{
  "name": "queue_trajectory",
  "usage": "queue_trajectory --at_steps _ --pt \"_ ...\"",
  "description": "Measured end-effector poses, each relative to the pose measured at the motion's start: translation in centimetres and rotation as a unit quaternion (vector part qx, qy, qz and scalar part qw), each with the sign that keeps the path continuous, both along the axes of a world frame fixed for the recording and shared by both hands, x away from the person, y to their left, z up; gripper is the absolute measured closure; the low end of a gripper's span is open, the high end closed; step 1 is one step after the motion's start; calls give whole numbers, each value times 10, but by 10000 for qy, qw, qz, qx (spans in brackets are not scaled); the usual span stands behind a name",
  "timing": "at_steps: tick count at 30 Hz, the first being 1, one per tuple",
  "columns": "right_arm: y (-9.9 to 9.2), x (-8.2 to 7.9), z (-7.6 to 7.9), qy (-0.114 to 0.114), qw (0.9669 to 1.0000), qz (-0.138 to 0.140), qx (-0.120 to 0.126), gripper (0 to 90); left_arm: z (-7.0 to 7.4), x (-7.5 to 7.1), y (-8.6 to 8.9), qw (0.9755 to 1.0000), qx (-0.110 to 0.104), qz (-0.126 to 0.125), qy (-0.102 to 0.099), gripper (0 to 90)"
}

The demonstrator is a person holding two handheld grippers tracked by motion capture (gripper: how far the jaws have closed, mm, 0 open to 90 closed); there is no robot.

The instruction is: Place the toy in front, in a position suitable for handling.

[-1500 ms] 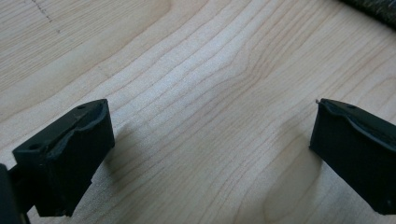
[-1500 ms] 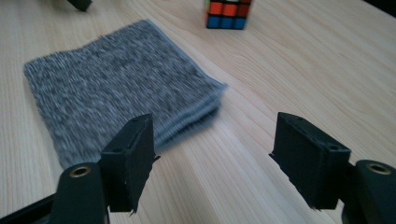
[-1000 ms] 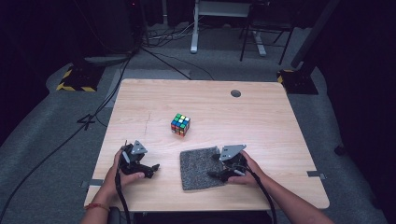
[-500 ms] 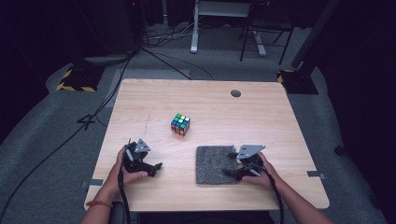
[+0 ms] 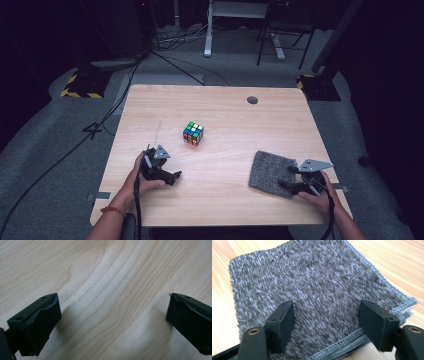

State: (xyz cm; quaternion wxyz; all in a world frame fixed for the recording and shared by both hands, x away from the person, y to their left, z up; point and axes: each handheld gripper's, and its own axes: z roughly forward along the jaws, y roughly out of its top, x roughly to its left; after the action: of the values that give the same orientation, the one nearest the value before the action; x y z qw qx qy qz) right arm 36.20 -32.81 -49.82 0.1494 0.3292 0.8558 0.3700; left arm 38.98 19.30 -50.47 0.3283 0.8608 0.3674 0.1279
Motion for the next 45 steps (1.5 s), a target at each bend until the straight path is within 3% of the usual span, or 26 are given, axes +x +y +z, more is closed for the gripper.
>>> queue_trajectory --at_steps 12,14,24,27,29,31,37,39,40,41,45 --pt "-22 11 0 -2 9994 -333 -12 286 0 36 -21 10000 9 -8 -20 2" --pt "-26 13 0 -72 9987 -513 -11 282 0 42 -26 10000 -6 -44 -3 2" --pt "-30 15 -1 -98 9985 -531 25 278 1 59 -43 9998 17 -180 -27 4" --pt "-29 15 -1 -98 9985 -537 18 277 1 62 -49 9997 60 -177 -145 5" --pt "-29 15 -1 -87 9985 -531 20 276 1 67 -52 9999 1 -165 -22 5" --pt "-29 16 -1 -74 9986 -529 27 274 1 71 -54 9999 12 -163 -22 5" --pt "-29 16 -1 -77 9985 -534 24 275 2 77 -55 9999 -93 -54 -114 115" --pt "-29 16 -2 -79 9986 -529 28 275 4 81 -57 9998 -116 110 -147 168" --pt "-29 16 -2 -79 9986 -529 28 275 4 81 -57 9998 -116 110 -147 164" --pt "-29 16 -2 -76 9986 -527 30 275 8 84 -57 9992 -296 204 -166 152" --pt "-29 16 -2 -74 9986 -529 28 274 15 87 -62 9984 -400 257 -294 150"
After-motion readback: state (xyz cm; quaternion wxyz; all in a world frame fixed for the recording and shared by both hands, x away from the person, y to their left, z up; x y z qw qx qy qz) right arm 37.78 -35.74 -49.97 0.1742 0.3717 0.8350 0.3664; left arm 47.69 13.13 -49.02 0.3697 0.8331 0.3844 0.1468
